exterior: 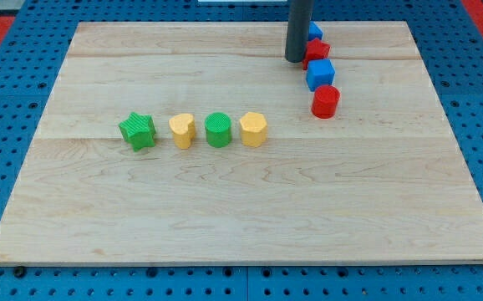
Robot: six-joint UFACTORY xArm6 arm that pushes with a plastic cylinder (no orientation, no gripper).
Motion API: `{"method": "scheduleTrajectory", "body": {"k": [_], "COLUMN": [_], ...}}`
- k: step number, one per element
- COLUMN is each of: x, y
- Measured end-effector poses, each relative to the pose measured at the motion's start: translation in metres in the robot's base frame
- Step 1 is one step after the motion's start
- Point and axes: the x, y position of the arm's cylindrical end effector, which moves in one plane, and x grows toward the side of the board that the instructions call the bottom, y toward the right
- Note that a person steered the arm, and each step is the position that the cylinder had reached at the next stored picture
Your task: Point your arm at the blue triangle
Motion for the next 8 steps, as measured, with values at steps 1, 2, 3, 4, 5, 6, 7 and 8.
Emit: {"method": "scheduleTrajectory", "body": {"k": [1,2,3,4,5,6,7,8], "x": [0.000,-0.001,-0.025,-0.052,-0.058,-0.058,-0.058,-0.058], "y": [0.000,0.001,-0.026,-0.032,-0.026,-0.026,-0.026,-0.026]}}
